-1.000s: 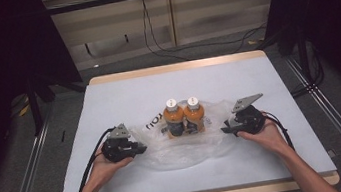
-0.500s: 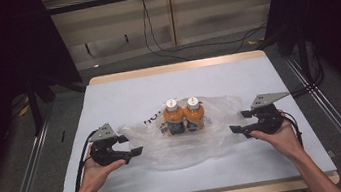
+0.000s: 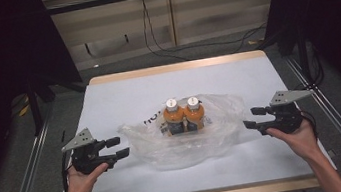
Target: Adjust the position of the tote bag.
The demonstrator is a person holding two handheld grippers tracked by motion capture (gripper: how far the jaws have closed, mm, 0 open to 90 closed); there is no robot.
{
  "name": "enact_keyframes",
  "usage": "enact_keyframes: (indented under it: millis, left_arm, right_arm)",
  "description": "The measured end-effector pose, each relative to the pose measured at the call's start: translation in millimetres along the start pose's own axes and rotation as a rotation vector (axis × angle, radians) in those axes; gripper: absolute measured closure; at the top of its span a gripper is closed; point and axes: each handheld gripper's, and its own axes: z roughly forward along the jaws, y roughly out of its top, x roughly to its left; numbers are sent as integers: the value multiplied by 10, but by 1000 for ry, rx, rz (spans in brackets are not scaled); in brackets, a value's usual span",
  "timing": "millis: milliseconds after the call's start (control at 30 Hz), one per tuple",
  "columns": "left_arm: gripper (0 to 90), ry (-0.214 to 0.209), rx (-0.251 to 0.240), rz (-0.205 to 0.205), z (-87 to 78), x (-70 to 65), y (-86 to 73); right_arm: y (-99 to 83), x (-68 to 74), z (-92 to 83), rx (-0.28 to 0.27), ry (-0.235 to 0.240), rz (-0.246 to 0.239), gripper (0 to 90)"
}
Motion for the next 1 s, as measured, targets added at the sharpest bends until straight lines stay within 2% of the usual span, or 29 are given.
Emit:
enact_keyframes:
  millis: [133, 167, 367, 467, 567, 633, 667, 733, 767, 800, 1000]
  left_arm:
    - [619, -35, 2, 61, -17, -113, 141]
    - [643, -44, -4, 73, -15, -136, 175]
    - [699, -55, 5, 132, 54, -233, 374]
    - [714, -64, 6, 147, 144, -242, 475]
    - [724, -64, -1, 142, 260, -256, 566]
    - [726, -73, 26, 157, 364, -258, 605]
    - [761, -78, 38, 170, 416, -255, 620]
    - [804, -106, 70, 174, 536, -240, 646]
    - [820, -109, 106, 180, 598, -228, 660]
    - [826, -117, 121, 194, 662, -215, 667]
    - [841, -116, 201, 207, 997, -171, 719]
  right_arm:
    - [115, 45, -28, -20, 35, -27, 644]
    - [145, 64, -26, -22, 36, -38, 645]
    - [345, 158, 33, -36, 76, -85, 719]
    - [424, 181, 126, -12, 94, -100, 747]
    - [463, 160, 262, 14, 103, -111, 760]
    - [440, 152, 365, 14, 122, -99, 766]
    - [430, 153, 419, 20, 131, -95, 773]
    - [438, 170, 514, 68, 127, -125, 795]
    - [447, 182, 543, 75, 136, -128, 806]
    - [461, 190, 566, 83, 147, -132, 822]
    - [488, 186, 780, 166, 170, -168, 888]
